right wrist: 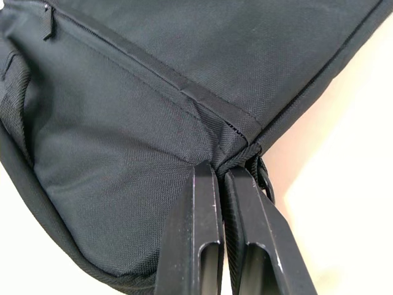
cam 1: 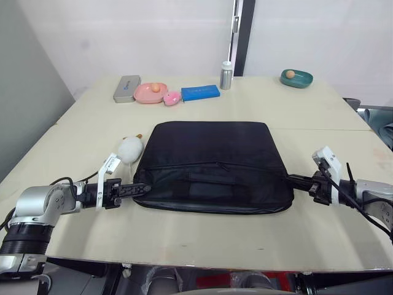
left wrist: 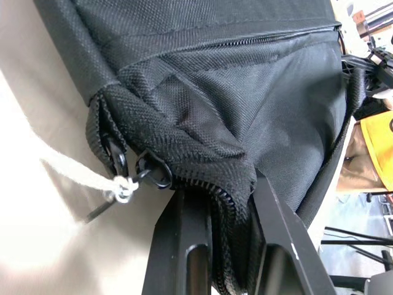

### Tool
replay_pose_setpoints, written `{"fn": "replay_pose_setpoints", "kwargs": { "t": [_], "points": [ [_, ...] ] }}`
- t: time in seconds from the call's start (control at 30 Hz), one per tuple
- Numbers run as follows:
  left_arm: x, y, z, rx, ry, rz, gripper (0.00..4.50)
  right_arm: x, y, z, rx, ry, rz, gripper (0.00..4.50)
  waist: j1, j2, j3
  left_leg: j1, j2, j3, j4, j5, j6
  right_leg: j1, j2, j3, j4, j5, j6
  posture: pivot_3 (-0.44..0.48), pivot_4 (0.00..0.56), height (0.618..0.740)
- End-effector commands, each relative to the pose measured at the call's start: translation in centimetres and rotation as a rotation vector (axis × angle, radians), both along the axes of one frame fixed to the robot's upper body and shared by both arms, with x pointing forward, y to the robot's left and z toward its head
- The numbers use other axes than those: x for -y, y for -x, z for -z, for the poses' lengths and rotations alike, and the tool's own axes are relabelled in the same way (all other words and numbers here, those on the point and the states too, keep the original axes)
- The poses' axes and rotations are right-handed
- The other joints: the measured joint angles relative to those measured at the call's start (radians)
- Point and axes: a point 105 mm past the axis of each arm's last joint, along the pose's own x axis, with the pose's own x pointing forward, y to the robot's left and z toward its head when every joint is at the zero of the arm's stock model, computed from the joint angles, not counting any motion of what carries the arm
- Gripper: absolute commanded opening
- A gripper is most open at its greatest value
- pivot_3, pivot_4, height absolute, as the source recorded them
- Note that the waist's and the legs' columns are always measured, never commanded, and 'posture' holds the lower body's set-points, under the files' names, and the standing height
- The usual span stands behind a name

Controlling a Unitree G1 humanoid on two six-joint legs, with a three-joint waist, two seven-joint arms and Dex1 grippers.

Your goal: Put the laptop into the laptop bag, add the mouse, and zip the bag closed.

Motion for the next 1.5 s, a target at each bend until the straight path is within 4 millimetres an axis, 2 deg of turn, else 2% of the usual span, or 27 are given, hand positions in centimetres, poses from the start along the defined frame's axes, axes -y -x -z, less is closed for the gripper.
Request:
{"fn": "replay_pose_setpoints", "kwargs": {
  "t": [0.03,0.47,0.6,0.73,0.77,0.8,0.87,1.07,1.13,1.17,1.23,1.37,1.4,1.43,1.5],
  "points": [
    [0.5,0.0,0.4,-0.005,0.0,0.033,0.33,0.7,-0.6,-2.0,0.103,0.019,0.015,0.0,-0.001,0.0,0.0,0.0,0.0,0.0,0.0,0.0,0.0,0.0,0.0,0.0,0.0,0.0,0.0,0.0,0.15,0.74],
    [-0.5,-0.9,1.4,0.012,-0.042,-0.043,0.33,0.4,0.7,-1.9,0.075,-0.032,0.007,0.0,0.001,0.0,-0.001,0.0,0.0,0.0,0.002,0.0,0.0,0.0,0.0,0.001,0.001,0.001,-0.001,0.0,0.15,0.74],
    [-0.4,-0.6,1.4,0.005,-0.033,-0.029,0.33,0.8,0.7,-1.5,0.063,-0.025,0.032,0.0,-0.001,0.0,-0.001,0.0,0.0,0.0,0.002,0.0,0.0,0.0,0.0,0.001,0.001,0.001,-0.001,0.0,0.15,0.74],
    [-0.8,-1.3,1.2,0.039,-0.066,-0.041,0.33,0.9,1.0,-1.4,0.05,-0.031,0.026,0.0,0.001,0.0,-0.001,0.0,0.0,0.0,0.002,0.0,0.0,0.0,0.0,0.001,0.001,0.001,-0.001,0.0,0.15,0.74],
    [-1.0,-1.5,1.2,0.051,-0.084,-0.048,1.09,0.9,1.0,-1.3,0.043,-0.038,0.025,0.66,0.001,0.0,-0.001,0.0,0.0,0.0,0.002,-0.001,0.0,0.0,0.0,0.001,0.001,0.001,-0.001,0.0,0.15,0.74],
    [-1.2,-1.7,1.1,0.06,-0.091,-0.054,1.12,1.0,1.1,-1.2,0.037,-0.044,0.028,0.69,0.001,0.0,-0.001,0.0,0.0,0.0,0.002,0.0,0.0,0.0,0.0,0.001,0.001,0.001,-0.001,0.0,0.15,0.74],
    [-1.5,-2.1,0.5,0.079,-0.081,-0.059,1.75,1.3,1.2,-1.1,0.024,-0.051,0.041,1.32,0.0,0.0,-0.001,0.001,0.0,0.0,0.002,-0.001,0.0,0.001,0.0,0.001,0.001,0.001,-0.001,0.0,0.15,0.74],
    [-3.3,-2.5,-1.8,0.146,-0.097,-0.065,4.0,2.6,2.1,-1.3,0.003,-0.043,0.045,3.46,-0.003,0.0,-0.001,0.0,0.0,0.0,0.002,-0.001,0.0,0.0,0.0,0.001,0.001,0.001,-0.002,0.0,0.15,0.74],
    [-4.2,-1.8,-3.4,0.181,-0.094,-0.035,4.5,3.6,2.4,-2.6,0.034,-0.037,0.06,4.12,-0.005,0.0,-0.001,0.0,0.0,0.0,0.001,0.0,0.0,0.0,0.0,0.001,-0.001,0.001,-0.002,0.0,0.15,0.74],
    [-4.6,-1.4,-4.1,0.19,-0.088,-0.016,4.5,4.0,2.5,-3.2,0.052,-0.032,0.066,4.47,-0.006,0.0,0.0,0.0,0.0,0.001,0.0,0.0,0.0,0.0,0.0,0.001,-0.002,0.001,-0.002,0.0,0.15,0.74],
    [-5.2,-0.6,-5.2,0.217,-0.089,0.021,4.5,4.6,2.5,-4.5,0.089,-0.024,0.075,4.47,-0.007,0.0,0.0,-0.001,0.0,0.001,-0.001,-0.001,0.0,-0.001,0.0,0.001,-0.003,0.001,-0.002,0.0,0.15,0.74],
    [-6.0,1.2,-8.4,0.284,-0.06,0.093,4.5,3.8,3.0,-8.0,0.186,-0.047,0.011,4.47,-0.006,-0.001,0.0,0.0,0.001,0.002,-0.002,-0.001,0.0,-0.002,0.001,0.001,-0.003,0.001,-0.002,0.0,0.15,0.74],
    [-5.9,1.6,-9.4,0.304,-0.041,0.113,4.5,3.2,3.1,-8.6,0.207,-0.045,-0.015,4.47,-0.005,0.0,0.0,0.0,0.001,0.002,-0.002,-0.001,0.0,-0.002,0.001,0.001,-0.003,0.001,-0.002,0.0,0.15,0.74],
    [-5.3,2.3,-10.9,0.335,-0.012,0.161,4.5,1.8,3.3,-9.3,0.232,-0.045,-0.077,4.47,-0.005,0.0,0.0,0.0,0.001,0.002,-0.002,-0.001,0.0,-0.002,0.0,0.001,-0.003,0.001,-0.002,0.0,0.15,0.74],
    [-3.9,3.9,-12.6,0.364,0.018,0.267,4.5,-0.7,3.6,-10.3,0.266,-0.063,-0.17,3.95,-0.006,-0.001,0.0,0.0,0.001,0.002,-0.001,-0.001,0.0,-0.002,0.0,0.001,-0.002,0.001,-0.002,0.0,0.15,0.74]
  ]
}}
